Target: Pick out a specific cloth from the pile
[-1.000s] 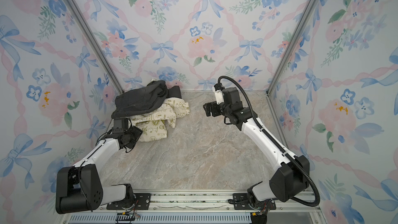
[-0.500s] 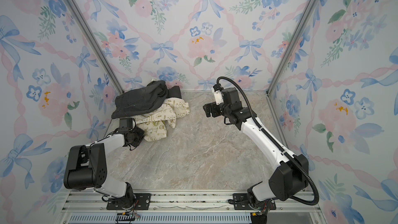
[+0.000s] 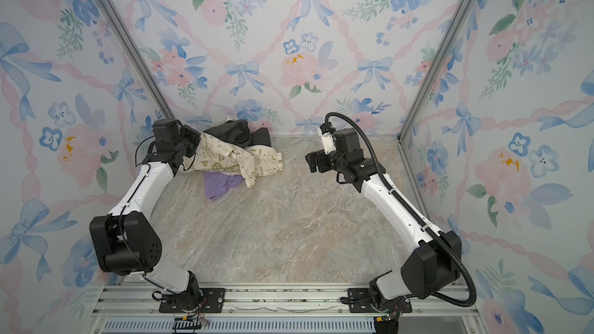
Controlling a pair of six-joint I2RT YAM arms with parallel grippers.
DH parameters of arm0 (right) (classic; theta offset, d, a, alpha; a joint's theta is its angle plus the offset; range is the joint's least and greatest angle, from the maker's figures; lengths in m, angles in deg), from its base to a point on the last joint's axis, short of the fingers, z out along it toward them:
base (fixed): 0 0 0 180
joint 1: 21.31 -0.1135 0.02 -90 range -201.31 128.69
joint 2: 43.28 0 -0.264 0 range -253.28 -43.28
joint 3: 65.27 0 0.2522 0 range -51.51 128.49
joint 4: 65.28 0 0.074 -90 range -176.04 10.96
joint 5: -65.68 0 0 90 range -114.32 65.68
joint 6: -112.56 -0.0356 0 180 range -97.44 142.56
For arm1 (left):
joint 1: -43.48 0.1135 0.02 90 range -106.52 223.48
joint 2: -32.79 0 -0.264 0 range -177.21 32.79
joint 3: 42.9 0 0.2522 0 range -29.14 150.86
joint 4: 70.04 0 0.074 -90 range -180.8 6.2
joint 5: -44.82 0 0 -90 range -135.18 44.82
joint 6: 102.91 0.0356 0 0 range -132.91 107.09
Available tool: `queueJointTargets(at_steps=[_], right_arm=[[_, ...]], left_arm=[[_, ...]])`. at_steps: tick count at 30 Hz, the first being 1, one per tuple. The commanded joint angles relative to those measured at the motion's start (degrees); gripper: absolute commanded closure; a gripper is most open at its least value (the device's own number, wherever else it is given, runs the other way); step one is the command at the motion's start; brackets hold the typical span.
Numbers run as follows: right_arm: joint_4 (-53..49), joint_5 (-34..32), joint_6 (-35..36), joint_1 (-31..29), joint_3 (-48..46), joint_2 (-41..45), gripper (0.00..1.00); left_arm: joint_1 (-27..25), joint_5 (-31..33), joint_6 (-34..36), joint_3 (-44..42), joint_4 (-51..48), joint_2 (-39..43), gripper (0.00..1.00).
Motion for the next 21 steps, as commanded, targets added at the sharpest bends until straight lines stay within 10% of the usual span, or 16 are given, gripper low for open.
queueJointTargets(at_steps=[1, 9, 21], right_arm=[[-1.1, -1.2, 0.3, 1.5, 2.0, -0.8, 0.03], [-0.9, -1.9, -1.9, 4.1, 2.0, -1.5, 0.03], [-3.5, -2.1, -2.2, 4.7, 3.5, -2.4, 0.03]], left_arm=[[-1.6, -0.3, -1.5, 10.4, 1.6, -8.4, 1.00], [-6.2, 2.0, -3.2, 40.2, -4.7, -35.2, 1.00], [-9.0, 4.3, -9.2, 37.3, -8.6, -51.4, 1.00]])
